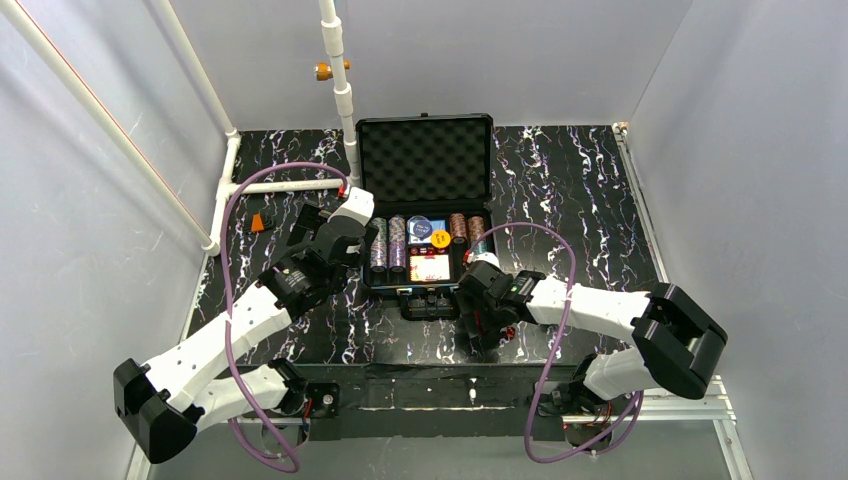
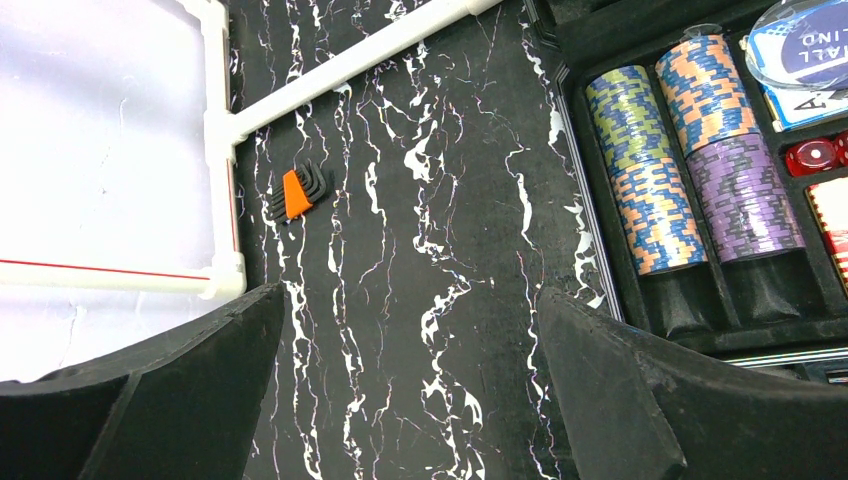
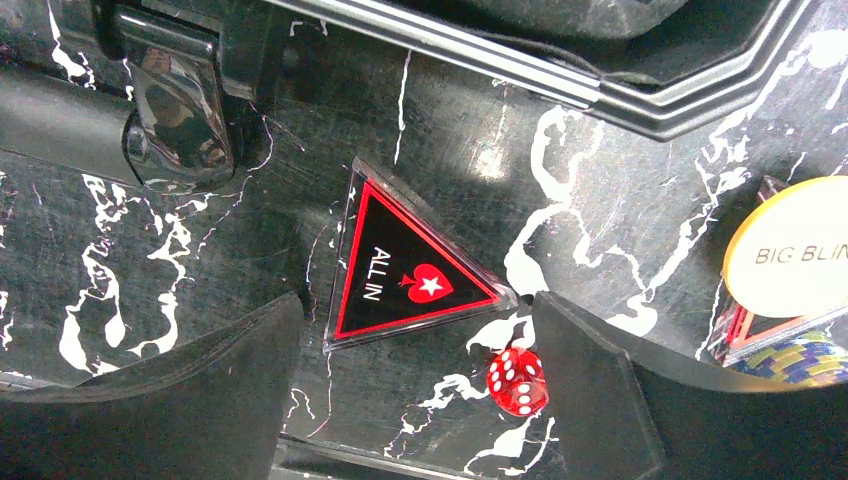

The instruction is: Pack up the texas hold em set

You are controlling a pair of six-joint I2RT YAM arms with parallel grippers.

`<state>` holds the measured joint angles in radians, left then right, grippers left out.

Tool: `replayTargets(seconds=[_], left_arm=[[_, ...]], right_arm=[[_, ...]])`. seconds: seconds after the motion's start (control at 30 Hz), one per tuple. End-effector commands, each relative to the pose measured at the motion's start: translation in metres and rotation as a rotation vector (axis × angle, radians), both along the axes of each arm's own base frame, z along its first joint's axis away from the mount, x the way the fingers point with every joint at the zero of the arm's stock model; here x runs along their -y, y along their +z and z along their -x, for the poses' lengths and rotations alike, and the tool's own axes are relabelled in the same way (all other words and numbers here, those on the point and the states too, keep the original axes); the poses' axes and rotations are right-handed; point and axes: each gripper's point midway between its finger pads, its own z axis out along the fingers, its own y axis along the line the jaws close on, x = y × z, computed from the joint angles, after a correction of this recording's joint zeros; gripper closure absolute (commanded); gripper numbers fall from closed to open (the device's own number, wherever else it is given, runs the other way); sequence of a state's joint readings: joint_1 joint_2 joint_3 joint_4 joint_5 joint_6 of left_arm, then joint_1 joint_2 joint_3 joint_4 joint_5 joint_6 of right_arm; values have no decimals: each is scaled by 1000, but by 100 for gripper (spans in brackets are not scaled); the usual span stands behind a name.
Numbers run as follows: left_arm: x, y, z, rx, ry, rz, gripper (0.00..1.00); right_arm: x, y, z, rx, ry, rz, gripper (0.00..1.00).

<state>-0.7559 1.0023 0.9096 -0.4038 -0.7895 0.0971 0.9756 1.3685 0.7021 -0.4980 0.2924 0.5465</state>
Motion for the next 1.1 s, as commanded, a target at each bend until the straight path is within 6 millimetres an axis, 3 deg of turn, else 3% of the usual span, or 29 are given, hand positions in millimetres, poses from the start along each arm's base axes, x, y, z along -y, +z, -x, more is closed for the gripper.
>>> replayTargets(seconds=[0.0, 0.77, 1.07], left_arm=[[-3, 0, 1, 9, 14, -13, 2], [-2, 3, 1, 10, 11, -3, 2], [-2, 2, 1, 9, 10, -3, 2]], right_arm=[[-1, 6, -1, 7, -1, -5, 7], [-6, -4, -6, 4, 0, 11, 17], [-4, 3, -10, 24, -7, 25, 36]])
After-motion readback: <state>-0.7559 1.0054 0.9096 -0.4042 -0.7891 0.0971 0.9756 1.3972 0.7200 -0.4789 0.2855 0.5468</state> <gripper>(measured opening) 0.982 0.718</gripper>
